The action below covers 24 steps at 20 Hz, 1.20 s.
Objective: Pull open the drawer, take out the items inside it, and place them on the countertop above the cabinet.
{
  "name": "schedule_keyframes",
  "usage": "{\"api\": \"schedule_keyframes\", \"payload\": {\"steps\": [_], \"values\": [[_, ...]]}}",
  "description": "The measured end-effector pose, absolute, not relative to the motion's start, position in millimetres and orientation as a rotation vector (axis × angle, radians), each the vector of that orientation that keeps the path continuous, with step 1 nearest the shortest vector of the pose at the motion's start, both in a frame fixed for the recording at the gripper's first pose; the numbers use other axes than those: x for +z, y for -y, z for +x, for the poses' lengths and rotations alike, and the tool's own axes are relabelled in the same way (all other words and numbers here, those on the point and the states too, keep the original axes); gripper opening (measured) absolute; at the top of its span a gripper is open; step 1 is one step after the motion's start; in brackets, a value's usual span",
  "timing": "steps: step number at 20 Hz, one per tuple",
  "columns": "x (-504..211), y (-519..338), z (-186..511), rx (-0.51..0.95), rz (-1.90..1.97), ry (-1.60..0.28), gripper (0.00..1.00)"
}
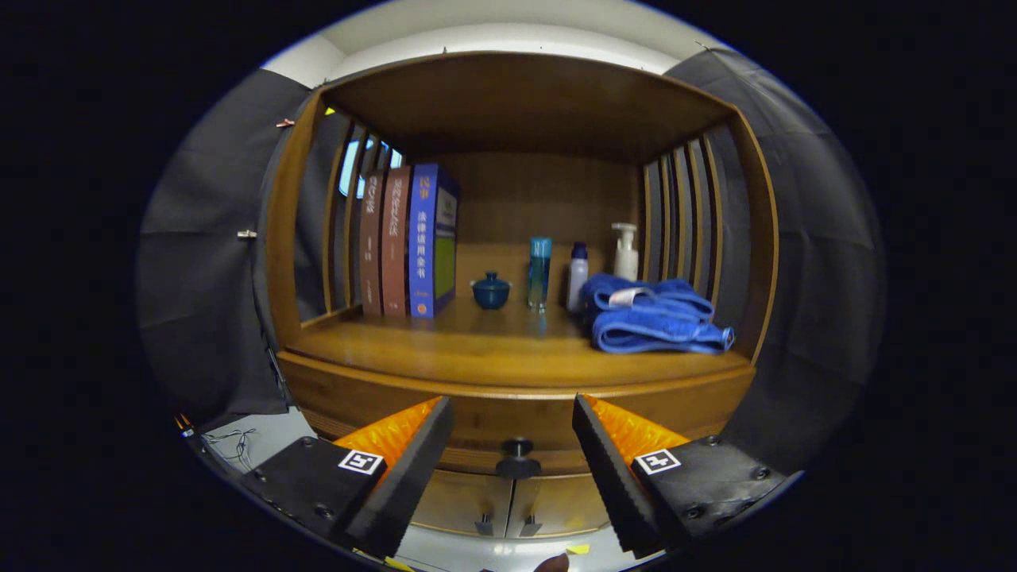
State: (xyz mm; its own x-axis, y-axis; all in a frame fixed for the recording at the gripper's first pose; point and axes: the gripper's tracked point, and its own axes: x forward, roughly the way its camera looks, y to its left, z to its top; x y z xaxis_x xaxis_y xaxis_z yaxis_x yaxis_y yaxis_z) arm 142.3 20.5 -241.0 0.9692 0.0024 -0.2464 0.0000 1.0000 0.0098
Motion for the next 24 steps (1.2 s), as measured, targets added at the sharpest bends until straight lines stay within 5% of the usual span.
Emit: {"api": "schedule_keyframes", "payload": {"steps": [7, 9, 15, 24], "values": [[-308, -13, 160, -0.020, 0.039, -0.361, 0.95], [-318, -21, 160, 0.015, 0.071, -0.388, 0.67], [-315, -18, 159, 0.037, -0.009, -0.342, 0.31], [-306, -15, 95, 0.015, 0.047, -0.340, 0.31]]}}
